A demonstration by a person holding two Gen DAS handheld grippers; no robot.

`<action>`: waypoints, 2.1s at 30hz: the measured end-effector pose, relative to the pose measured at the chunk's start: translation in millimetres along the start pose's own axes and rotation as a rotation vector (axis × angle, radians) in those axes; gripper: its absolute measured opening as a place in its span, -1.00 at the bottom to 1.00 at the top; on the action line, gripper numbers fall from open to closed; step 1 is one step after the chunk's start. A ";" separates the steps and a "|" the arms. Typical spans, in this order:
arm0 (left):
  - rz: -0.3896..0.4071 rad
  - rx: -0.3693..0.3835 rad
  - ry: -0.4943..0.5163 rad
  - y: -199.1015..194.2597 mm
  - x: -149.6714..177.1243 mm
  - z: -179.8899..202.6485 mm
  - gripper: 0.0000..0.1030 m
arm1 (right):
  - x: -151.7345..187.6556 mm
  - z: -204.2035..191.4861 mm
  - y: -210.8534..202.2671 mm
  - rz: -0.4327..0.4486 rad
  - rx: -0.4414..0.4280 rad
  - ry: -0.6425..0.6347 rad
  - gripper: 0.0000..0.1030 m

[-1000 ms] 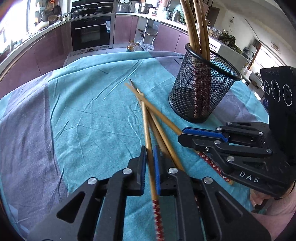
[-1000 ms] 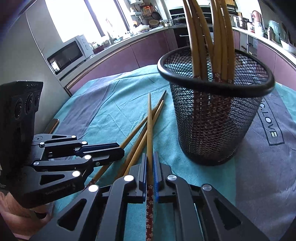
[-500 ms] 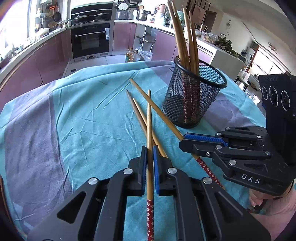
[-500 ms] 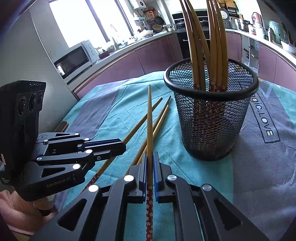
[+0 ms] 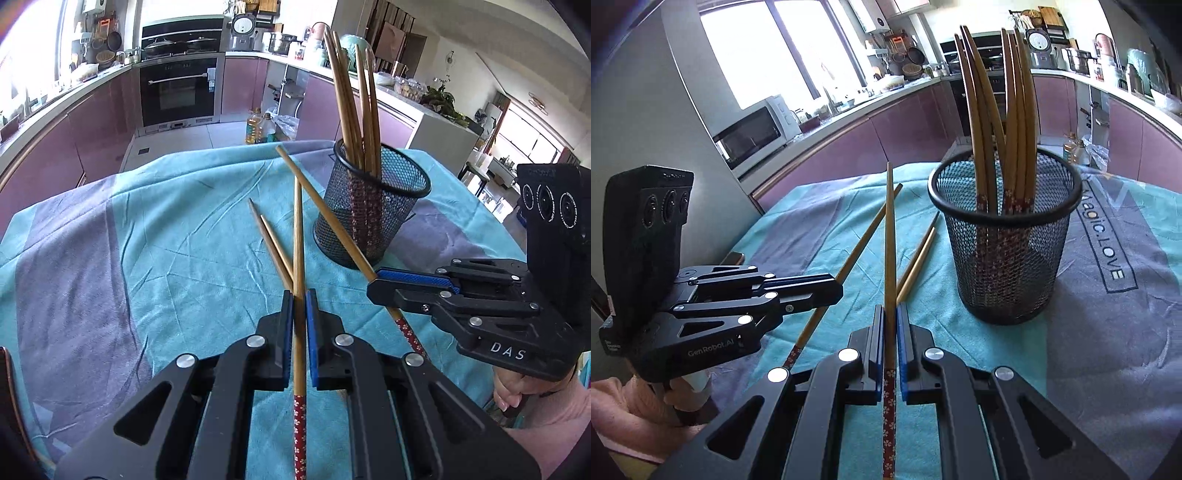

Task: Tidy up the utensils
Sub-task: 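Raise the chopstick upright with the left tool while the right tool carries its chopstick above the cup, then lower the chopstick into the cup with the left tool while the right tool releases its own inside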

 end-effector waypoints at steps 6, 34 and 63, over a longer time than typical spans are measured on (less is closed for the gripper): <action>0.035 0.023 0.000 -15.7 -6.5 2.6 -0.85 | -4.3 -6.5 -14.8 0.028 -0.019 -0.023 -0.89; 0.195 0.077 0.042 -81.0 -55.6 20.4 -0.85 | -45.8 -6.3 -70.0 0.188 -0.012 -0.047 -0.89; 0.413 0.058 0.070 -116.3 -160.1 32.5 -0.85 | -122.9 -3.0 -100.6 0.356 0.040 -0.083 -0.89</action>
Point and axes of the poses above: each gripper's, at about its wrist camera, not at the fingertips, and y roughly the way its jaws point, z to its right, x to its underside, the point moved 9 cm from there along y, roughly the way its jaws point, and after that the axes turned 13 degrees about y, right-handed, at the moved point
